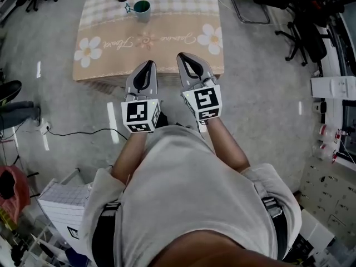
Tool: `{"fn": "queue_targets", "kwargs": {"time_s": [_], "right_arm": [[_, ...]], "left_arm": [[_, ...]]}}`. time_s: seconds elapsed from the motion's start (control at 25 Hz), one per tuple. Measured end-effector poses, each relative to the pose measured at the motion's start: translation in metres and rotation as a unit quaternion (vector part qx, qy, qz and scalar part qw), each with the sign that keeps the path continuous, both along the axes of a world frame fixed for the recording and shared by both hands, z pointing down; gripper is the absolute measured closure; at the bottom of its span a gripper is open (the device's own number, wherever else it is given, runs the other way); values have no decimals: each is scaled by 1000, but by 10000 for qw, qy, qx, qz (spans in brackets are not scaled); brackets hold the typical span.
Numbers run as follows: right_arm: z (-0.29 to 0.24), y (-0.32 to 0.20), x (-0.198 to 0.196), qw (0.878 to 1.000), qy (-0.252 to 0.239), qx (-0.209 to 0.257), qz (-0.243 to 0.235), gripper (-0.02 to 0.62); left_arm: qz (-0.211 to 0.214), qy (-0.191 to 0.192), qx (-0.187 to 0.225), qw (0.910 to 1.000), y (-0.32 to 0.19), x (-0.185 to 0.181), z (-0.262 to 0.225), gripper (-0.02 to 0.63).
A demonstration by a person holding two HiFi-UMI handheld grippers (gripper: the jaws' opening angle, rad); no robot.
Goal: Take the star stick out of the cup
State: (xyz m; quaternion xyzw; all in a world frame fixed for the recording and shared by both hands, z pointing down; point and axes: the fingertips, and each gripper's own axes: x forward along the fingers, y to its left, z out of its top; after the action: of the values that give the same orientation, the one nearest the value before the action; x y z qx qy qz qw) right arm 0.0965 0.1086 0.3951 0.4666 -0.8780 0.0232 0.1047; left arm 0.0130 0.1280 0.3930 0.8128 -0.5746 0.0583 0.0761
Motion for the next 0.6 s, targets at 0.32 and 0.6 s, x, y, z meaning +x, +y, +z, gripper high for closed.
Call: {"fn": "queue_targets", "kwargs": {"time_s": [0.32, 0.6], "right_arm": [[18, -65, -78, 9997, 179, -172, 16, 595], [27, -95, -103, 9981, 457, -400, 143, 594]], "left_arm": [[88, 18, -67, 9999, -68, -84, 6, 603], [19, 333, -230, 9992, -99, -123, 16, 603]]}}
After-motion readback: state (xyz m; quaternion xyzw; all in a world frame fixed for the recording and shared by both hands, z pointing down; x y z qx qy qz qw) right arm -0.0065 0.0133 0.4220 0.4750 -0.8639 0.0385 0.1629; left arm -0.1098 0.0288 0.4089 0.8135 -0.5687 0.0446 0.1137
